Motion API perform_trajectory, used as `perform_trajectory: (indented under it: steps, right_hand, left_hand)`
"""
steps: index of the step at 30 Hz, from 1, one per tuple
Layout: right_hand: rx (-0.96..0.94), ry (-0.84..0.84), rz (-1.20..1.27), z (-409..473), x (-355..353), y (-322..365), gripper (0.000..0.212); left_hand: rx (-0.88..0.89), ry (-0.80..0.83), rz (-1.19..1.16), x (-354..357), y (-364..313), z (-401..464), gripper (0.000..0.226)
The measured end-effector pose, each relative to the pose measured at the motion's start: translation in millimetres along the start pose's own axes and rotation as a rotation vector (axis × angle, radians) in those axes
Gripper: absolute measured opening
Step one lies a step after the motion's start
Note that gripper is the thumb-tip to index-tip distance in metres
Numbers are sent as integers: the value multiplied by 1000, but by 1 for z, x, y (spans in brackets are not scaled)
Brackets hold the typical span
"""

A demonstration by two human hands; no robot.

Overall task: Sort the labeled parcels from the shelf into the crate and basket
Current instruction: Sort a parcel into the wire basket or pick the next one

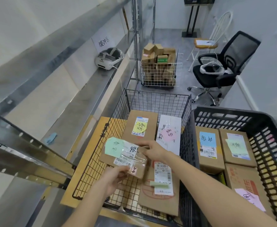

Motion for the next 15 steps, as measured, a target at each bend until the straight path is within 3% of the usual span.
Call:
perform_trajectory:
  steps: [2, 6, 9, 12, 15]
  right_hand:
    - [-11, -27, -43, 11, 1, 1, 53]
    - [-6, -52, -71, 25, 0, -6, 58]
    - [-20, -32, -69, 33, -3, -5, 51]
    - [-28, -23, -52, 35, -2, -10, 44]
    - [-27, -14, -24, 34, -2, -15, 44]
  left_hand:
    - [19, -29, -82, -1, 0, 4, 56]
    - [51, -127, -187, -9, 1, 11, 51]
    - [77, -143, -254, -14, -1, 19, 60]
    - [90, -130, -304, -12, -3, 23, 53]
    - [75, -139, -294, -11, 1, 28, 66]
Point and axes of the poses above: each hand's wrist, its own z-axis towards the middle knuckle, its own x-axis out of the palm, y = z × x, the point moved 6 cm from there along z, towards the middle knuckle
